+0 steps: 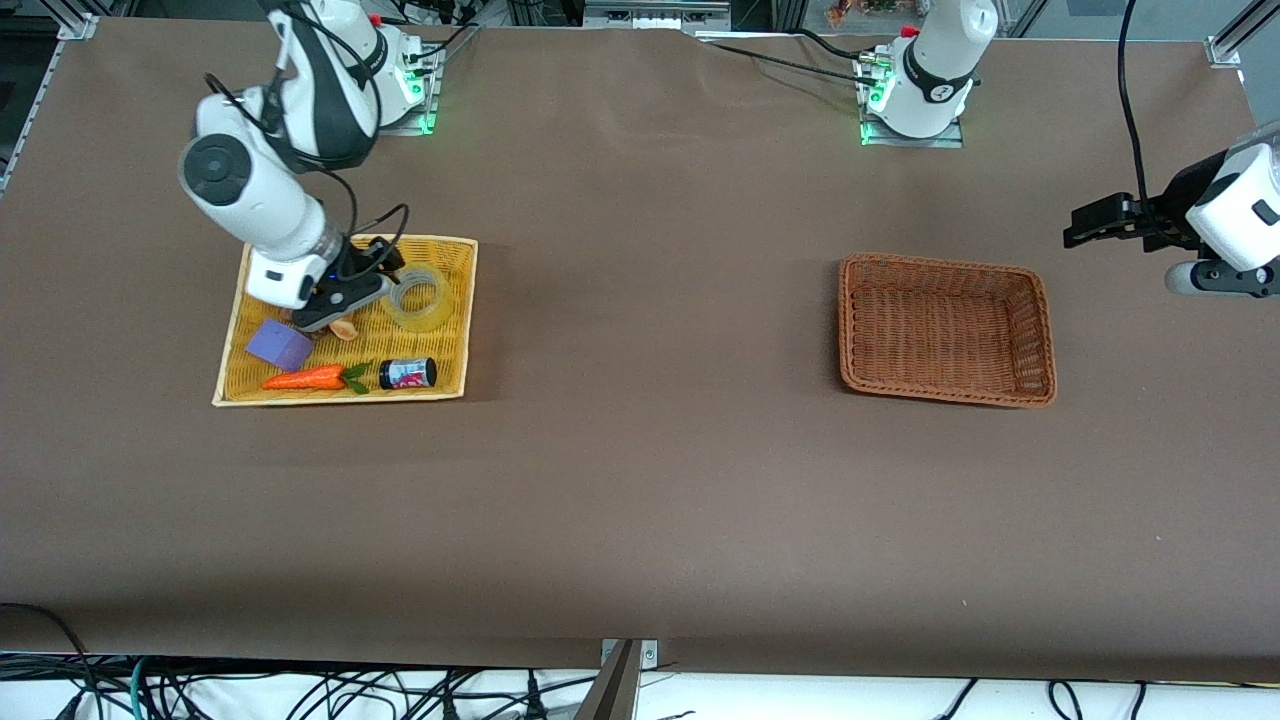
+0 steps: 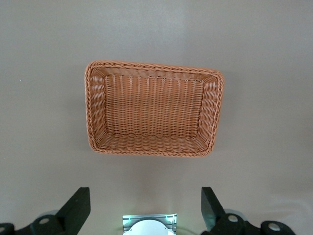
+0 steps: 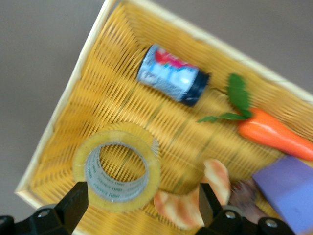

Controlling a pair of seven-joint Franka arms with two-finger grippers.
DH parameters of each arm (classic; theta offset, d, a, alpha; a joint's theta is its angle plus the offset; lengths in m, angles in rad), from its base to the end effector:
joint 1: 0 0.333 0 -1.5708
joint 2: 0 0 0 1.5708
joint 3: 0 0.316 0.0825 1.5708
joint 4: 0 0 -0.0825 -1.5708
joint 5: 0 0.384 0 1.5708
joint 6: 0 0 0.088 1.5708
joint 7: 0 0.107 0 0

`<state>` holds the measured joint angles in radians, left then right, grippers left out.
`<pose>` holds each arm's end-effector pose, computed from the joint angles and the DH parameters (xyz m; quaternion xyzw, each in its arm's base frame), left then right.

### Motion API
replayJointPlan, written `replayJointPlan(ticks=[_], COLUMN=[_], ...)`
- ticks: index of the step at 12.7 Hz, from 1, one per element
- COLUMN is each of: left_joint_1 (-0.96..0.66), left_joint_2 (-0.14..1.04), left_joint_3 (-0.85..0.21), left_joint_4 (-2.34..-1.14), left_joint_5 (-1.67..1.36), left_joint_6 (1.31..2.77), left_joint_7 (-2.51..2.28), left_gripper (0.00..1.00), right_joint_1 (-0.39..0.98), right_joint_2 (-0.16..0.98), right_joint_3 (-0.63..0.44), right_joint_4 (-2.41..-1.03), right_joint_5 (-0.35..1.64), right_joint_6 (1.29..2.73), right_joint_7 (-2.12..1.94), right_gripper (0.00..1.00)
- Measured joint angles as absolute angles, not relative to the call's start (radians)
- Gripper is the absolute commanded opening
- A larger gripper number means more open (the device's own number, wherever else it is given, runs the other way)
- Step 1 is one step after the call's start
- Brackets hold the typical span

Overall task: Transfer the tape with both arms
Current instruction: 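Lower the right gripper onto the tape roll in the yellow tray and grasp it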

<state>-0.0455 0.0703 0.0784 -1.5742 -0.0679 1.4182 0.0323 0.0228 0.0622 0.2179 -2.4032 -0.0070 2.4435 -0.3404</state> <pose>0.5553 0.0088 0.5728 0.9931 -0.0008 -0.1117 0.0348 0.4781 0.1178 0.2872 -0.9573 -0.2889 0.0100 0.0050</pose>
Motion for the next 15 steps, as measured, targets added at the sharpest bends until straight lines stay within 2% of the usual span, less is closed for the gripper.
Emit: replayJointPlan(ticks=[3, 4, 5, 6, 7, 12, 15], left_joint_1=[-0.046, -0.046, -0.046, -0.046, -0.046, -0.046, -0.046], left_joint_2=[0.071, 0.072, 0.077, 0.083, 0.088, 0.096, 0.108], left_joint_3=[0.078, 0.078, 0.077, 0.076, 0.075, 0.069, 0.068], left_joint_4=[-1.574, -1.574, -1.574, -1.574, -1.574, -1.574, -1.575], left_joint_5=[-0.068, -0.068, -0.068, -0.068, -0.068, -0.068, -0.068], left_joint_6=[1.418, 1.418, 1.418, 1.418, 1.418, 1.447, 1.538], left_joint_7=[0.032, 0.032, 0.034, 0.035, 0.036, 0.044, 0.044], left_gripper=[1.0, 1.0, 1.0, 1.0, 1.0, 1.0, 1.0], right_joint_1=[0.022, 0.022, 0.022, 0.022, 0.021, 0.019, 0.019], right_joint_2=[0.141, 0.172, 0.201, 0.226, 0.241, 0.227, 0.166], right_joint_3=[0.218, 0.218, 0.218, 0.218, 0.217, 0.21, 0.211], right_joint_4=[-2.446, -2.447, -2.447, -2.447, -2.447, -2.44, -2.391], right_joint_5=[-0.007, -0.008, -0.009, -0.009, -0.009, -0.011, -0.012], right_joint_6=[2.57, 2.601, 2.633, 2.659, 2.67, 2.665, 2.536], right_joint_7=[-0.405, -0.409, -0.411, -0.412, -0.412, -0.413, -0.413], right_gripper=[0.99, 0.83, 0.46, 0.15, 0.0, 0.0, 0.0])
